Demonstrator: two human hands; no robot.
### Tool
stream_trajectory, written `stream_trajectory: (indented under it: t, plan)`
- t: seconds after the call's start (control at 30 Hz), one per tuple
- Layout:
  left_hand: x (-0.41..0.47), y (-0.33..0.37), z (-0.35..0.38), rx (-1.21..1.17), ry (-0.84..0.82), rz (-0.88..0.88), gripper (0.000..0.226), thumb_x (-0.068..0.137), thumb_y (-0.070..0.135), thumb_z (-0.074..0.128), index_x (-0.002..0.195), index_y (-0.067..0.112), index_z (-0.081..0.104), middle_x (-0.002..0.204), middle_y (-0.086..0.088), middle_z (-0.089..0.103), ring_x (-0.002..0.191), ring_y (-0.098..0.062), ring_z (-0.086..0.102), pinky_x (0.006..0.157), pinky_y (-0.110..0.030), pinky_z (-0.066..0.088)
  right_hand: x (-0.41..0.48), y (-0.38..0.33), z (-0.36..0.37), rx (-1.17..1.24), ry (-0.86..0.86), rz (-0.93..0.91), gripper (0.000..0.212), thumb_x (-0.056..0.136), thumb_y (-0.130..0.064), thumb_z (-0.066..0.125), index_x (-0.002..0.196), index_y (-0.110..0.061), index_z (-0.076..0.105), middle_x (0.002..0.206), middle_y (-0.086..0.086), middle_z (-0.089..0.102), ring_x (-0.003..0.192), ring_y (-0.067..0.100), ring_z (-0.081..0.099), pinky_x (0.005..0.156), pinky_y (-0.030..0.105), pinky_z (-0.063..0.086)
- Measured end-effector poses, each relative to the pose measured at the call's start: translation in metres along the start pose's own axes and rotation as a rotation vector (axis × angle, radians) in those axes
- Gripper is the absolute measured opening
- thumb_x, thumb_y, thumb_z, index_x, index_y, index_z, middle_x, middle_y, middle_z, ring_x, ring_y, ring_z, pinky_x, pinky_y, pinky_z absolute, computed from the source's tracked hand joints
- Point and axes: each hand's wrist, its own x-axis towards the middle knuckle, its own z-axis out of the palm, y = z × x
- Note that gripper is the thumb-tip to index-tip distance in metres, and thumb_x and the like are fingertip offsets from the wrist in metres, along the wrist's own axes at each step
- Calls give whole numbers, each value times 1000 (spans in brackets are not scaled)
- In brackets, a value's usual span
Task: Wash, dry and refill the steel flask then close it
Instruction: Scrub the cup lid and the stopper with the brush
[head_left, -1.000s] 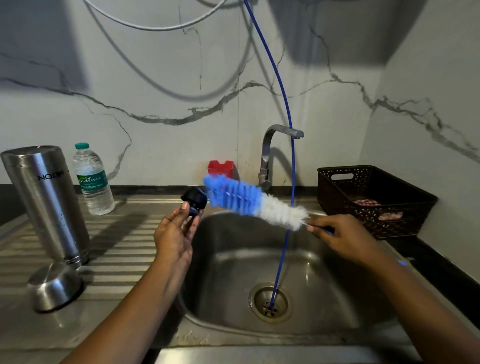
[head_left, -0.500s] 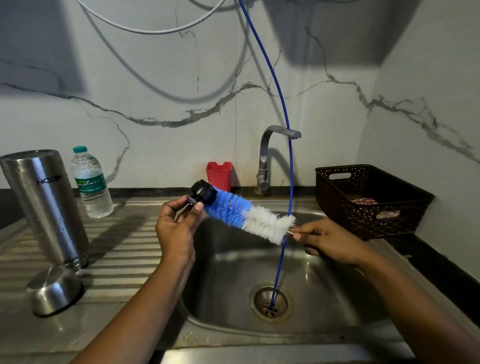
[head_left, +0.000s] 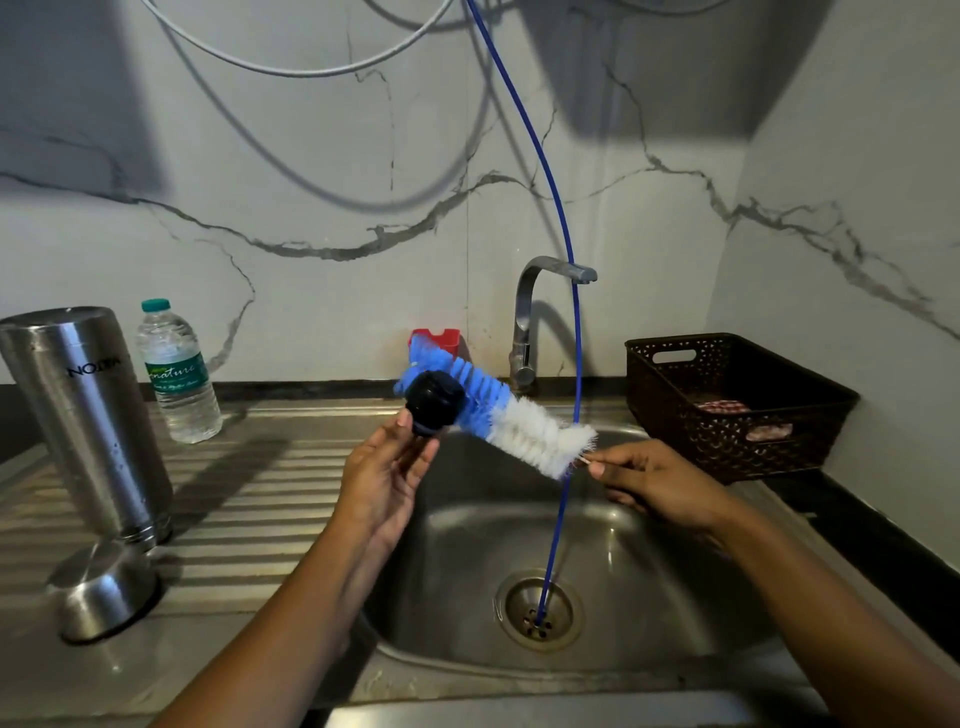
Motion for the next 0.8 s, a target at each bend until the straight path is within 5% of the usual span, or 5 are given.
stream_trajectory:
  t: [0.07, 0.2, 0.53, 0.7, 0.8]
  plan:
    - [-3, 1, 4, -34, 0, -54, 48, 48, 26, 90, 87, 8, 72, 90, -13, 73, 76, -20, 73, 56, -20, 57, 2, -1, 5, 10, 15, -17, 22, 95, -17, 50, 109, -18, 68, 50, -3, 36, 47, 13, 24, 45, 25, 18]
    - [7, 14, -8, -109, 33, -38, 74, 11, 32, 99, 79, 10, 79, 90, -11, 74, 77, -22, 73, 56, -19, 56, -14, -11, -16, 3, -13, -25, 20, 94, -14, 49, 92, -13, 69, 52, 0, 36, 44, 7, 30, 42, 14, 25]
    - [3, 7, -8, -22, 121, -57, 16, 66, 16, 72, 81, 10, 70, 89, -8, 66, 66, -11, 70, 54, -18, 54, -9, -12, -11, 101, 112, -47, 26, 93, -15, 52, 82, -27, 72, 52, 0, 35, 45, 11, 25, 41, 18, 20]
    - [-4, -5, 2, 85, -86, -49, 84, 19, 28, 98, 95, 11, 66, 86, -3, 74, 76, -11, 72, 65, -20, 57, 4, -15, 16, 258, 335, 35, 20, 95, -22, 50, 100, -13, 68, 43, -11, 26, 35, 3, 17, 37, 11, 13]
    - [-7, -9, 5, 112, -161, -64, 84, 18, 28, 98, 96, 14, 72, 92, -2, 74, 80, -12, 72, 65, -20, 57, 6, -19, 35, 404, 303, 89, 20, 94, -27, 53, 84, -16, 67, 45, -10, 24, 34, 3, 15, 37, 9, 12]
